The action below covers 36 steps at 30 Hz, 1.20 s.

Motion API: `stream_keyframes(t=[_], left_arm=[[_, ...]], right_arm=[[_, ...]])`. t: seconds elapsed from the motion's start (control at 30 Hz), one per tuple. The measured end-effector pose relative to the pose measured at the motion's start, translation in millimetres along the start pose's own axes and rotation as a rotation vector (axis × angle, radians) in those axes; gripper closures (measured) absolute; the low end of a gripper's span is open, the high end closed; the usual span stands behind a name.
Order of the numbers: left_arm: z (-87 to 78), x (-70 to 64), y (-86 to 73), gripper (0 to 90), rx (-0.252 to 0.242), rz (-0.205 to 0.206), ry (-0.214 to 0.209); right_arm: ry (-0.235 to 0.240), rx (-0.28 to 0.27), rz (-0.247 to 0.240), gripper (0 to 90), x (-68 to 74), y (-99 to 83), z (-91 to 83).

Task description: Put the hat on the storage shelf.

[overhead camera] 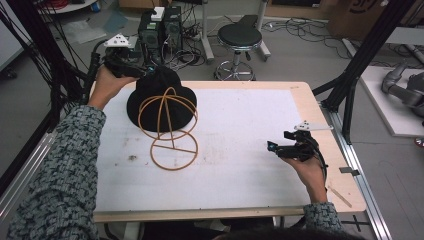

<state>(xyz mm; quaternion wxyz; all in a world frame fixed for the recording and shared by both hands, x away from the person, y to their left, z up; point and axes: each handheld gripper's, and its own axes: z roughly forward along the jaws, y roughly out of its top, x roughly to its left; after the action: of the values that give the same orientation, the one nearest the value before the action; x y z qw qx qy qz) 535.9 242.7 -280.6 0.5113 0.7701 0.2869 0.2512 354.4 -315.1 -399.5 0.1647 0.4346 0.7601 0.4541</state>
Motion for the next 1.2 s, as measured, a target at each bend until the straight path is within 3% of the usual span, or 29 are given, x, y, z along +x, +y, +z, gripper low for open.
stream_keyframes(t=[0.3, 0.67, 0.9, 1.13, 1.2], left_arm=[[36.6, 3.4, -19.5, 14.5, 0.053, -0.024, 0.012], [59.0, 7.9, -32.3, 14.5, 0.081, -0.058, 0.044], [66.4, 7.7, -35.6, 14.7, 0.084, -0.069, 0.045], [61.6, 9.8, -33.5, 15.4, 0.054, -0.084, 0.026], [61.9, 8.8, -33.4, 15.4, 0.069, -0.067, 0.038]], right_arm=[[0.005, 0.009, -0.003, 12.4, 1.2, -2.1, 3.9], [0.021, 0.013, -0.008, 12.4, 5.1, -1.0, 6.1], [0.027, 0.014, -0.013, 12.4, 6.8, -0.2, 6.6], [0.036, 0.014, -0.015, 12.4, 7.9, 0.4, 7.3], [0.036, 0.016, -0.018, 12.4, 8.3, 0.4, 7.4]])
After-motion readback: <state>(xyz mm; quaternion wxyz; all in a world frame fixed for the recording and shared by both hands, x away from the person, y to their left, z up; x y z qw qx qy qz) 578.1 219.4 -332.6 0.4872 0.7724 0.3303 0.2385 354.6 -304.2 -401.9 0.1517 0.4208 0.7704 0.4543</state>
